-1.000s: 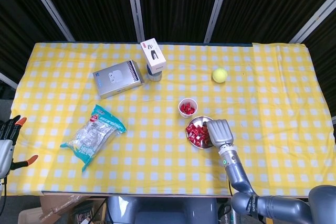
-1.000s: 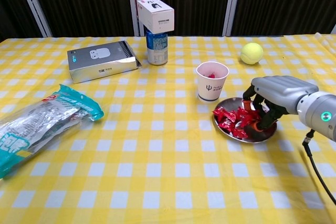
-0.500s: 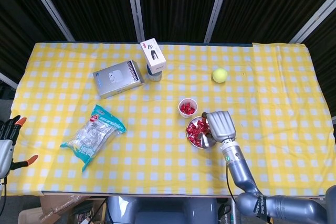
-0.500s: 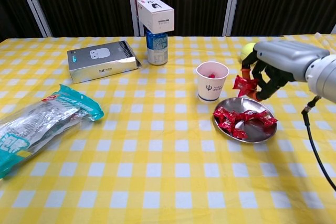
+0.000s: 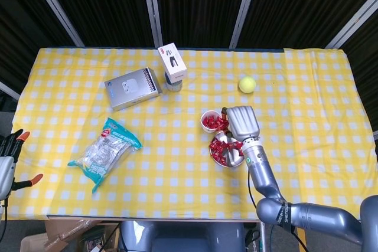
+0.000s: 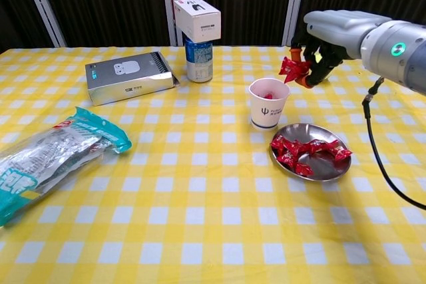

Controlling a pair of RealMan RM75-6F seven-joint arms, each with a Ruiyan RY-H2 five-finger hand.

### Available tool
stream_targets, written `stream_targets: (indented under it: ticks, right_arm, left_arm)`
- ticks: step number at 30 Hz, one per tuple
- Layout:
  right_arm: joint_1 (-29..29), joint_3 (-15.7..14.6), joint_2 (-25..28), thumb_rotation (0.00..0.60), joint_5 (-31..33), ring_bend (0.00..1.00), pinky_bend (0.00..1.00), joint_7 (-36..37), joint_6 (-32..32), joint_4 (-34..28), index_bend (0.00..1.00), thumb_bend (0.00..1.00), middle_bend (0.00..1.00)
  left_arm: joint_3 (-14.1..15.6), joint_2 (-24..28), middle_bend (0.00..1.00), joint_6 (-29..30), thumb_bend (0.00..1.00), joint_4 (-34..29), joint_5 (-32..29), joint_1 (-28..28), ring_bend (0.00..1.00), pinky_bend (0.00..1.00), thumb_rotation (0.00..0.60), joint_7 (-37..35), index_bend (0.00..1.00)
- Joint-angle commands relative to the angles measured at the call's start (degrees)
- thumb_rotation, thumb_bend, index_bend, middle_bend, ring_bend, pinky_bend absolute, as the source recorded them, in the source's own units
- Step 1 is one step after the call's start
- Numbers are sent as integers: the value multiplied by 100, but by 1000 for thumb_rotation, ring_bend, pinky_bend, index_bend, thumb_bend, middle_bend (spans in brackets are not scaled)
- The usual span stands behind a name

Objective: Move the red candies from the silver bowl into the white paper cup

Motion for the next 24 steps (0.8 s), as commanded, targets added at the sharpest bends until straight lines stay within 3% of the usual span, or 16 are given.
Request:
stream_targets:
  ticks: [1,16,24]
  right_arm:
    - [203,75,-194,600,167,858,897,-30,-166,350,611,590,728]
    - [487,-29,-641,600,306,858,897,207,-504,1413,611,583,728]
    - [518,-92,-857,600,250,858,897,329,-503,1743,565,432,728]
  left_arm:
    - [-7,13,0,-26,50,-7,-30,-6,0,0,600,-24,0]
    - [9,69,0,-89,50,-68,-81,-6,0,0,600,-44,0]
    - [13,73,0,-96,51,-80,-81,-9,0,0,600,-36,0]
